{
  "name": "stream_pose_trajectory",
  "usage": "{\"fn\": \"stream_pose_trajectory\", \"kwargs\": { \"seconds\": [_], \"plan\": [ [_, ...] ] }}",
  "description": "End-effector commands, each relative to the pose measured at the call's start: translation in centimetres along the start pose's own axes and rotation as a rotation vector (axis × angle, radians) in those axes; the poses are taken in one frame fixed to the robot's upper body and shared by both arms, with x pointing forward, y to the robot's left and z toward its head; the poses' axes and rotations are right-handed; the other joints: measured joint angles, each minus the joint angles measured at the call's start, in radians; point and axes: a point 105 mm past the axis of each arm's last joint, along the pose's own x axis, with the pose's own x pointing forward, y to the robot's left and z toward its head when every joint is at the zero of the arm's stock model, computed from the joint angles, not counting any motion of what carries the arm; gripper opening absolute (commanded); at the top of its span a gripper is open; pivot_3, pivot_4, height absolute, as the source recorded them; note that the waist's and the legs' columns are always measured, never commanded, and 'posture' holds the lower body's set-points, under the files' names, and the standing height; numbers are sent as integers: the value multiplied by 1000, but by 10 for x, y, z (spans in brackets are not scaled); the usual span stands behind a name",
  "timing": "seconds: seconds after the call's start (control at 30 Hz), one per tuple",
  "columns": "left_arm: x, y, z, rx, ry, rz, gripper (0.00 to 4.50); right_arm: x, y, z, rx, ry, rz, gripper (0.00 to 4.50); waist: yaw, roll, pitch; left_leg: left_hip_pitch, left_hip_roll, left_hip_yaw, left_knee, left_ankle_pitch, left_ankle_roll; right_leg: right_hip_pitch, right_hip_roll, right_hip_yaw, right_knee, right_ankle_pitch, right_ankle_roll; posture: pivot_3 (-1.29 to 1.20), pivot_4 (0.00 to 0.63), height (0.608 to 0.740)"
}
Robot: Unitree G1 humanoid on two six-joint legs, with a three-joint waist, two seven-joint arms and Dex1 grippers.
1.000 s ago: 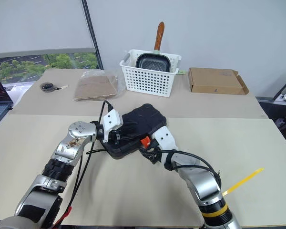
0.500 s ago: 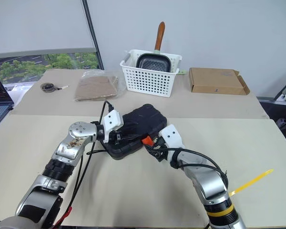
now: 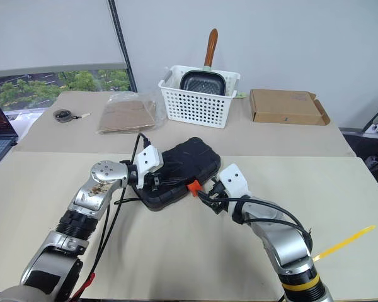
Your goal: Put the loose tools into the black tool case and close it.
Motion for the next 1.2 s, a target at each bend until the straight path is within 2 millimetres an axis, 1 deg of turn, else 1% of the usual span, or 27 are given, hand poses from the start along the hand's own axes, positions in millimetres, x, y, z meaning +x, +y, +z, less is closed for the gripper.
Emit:
{"fn": "stream_pose_trajectory", "kwargs": {
  "seconds": [0.03, 0.07, 0.1, 0.17, 0.2, 0.43, 0.73, 1.2],
  "plan": [
    [8, -56, -76, -167, 258, -176, 2852, -2, 3, 5, -26, -9, 10, 1674, -1, 0, 0, 0, 0, 0, 0, 0, 0, 0, 0, 0, 0, 0, 0, 0, 150, 700],
    [8, -56, -76, -167, 258, -177, 2852, 0, 5, 5, -25, -7, 17, 1200, -1, 0, 0, 0, 0, 0, 0, 0, 0, 0, 0, 0, 0, 0, 0, 0, 150, 700],
    [8, -56, -76, -167, 258, -177, 2852, 2, 7, 6, -18, -6, 21, 924, -1, 0, 0, 0, 0, 0, 0, 0, 0, 0, 0, 0, 0, 0, 0, 0, 150, 700],
    [8, -56, -76, -168, 258, -176, 2852, 4, 9, 6, -17, -4, 25, 207, 0, 0, 0, 0, 0, 0, 0, 0, 0, 0, 0, 0, 0, 0, 0, 0, 150, 700],
    [8, -56, -76, -168, 259, -175, 2852, 5, 10, 6, -18, -2, 28, 52, 0, 0, 0, 0, 0, 0, 0, 0, 0, 0, 0, 0, 0, 0, 0, 0, 150, 700],
    [8, -55, -76, -170, 259, -168, 2852, 14, 18, 7, -13, 10, 54, 52, -1, 1, -1, 0, 0, 0, 0, 0, 1, 0, 0, 0, 0, 0, 0, 0, 150, 700],
    [8, -55, -77, -173, 258, -167, 2852, 25, 16, 20, -11, -31, 52, 52, -3, 1, -1, 0, 0, 0, 0, 0, 1, 0, 0, 0, 0, 0, 0, 0, 150, 700],
    [8, -56, -78, -180, 258, -164, 2852, 22, 19, 46, -23, -98, 69, 52, -7, 1, -1, 1, 0, 0, 0, 0, 0, 0, 0, 1, 1, 0, 0, 0, 150, 700]
  ]
}}
